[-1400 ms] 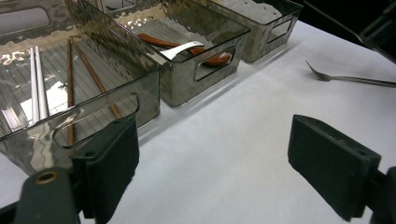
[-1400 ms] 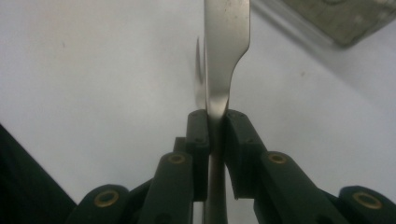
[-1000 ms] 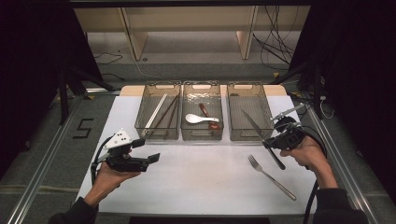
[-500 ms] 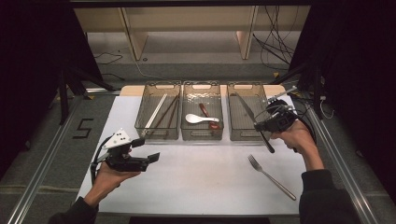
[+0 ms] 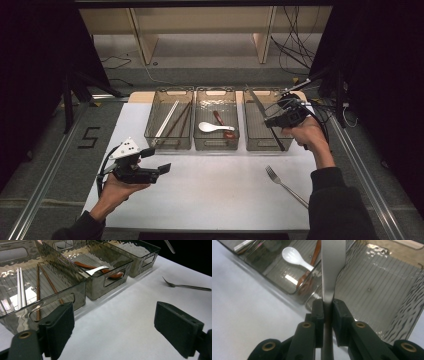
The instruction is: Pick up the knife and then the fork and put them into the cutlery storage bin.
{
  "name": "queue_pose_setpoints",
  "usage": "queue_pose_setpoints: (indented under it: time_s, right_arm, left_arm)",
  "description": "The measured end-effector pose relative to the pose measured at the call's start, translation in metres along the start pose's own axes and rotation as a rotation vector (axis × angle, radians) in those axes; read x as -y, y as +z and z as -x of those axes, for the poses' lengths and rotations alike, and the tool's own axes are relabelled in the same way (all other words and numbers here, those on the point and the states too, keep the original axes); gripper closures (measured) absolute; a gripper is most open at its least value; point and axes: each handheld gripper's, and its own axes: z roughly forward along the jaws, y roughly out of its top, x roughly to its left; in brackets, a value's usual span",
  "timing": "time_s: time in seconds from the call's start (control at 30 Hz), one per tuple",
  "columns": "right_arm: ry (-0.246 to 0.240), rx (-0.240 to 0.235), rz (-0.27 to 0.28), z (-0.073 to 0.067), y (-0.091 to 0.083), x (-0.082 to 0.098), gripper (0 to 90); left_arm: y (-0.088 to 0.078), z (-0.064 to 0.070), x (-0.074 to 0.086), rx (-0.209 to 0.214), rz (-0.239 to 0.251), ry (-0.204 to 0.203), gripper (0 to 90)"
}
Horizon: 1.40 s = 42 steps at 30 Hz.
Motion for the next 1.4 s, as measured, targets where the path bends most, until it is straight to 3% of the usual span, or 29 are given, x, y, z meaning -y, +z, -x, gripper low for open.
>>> queue_pose_setpoints:
  time_s: [0.67,1.33,1.4]
  right_arm:
    - [0.058,0.043,0.026,0.016,0.007,-0.027,80.9]
    - [0.112,0.109,0.048,0.027,0.026,-0.034,80.8]
    - [0.117,0.131,0.049,0.028,0.028,-0.034,80.8]
  left_arm:
    - [0.000,0.000,0.000,0.003,0.001,0.001,16.1]
    - [0.000,0.000,-0.001,0.005,0.001,0.002,16.1]
    - [-0.001,0.000,-0.001,0.005,0.001,0.002,16.0]
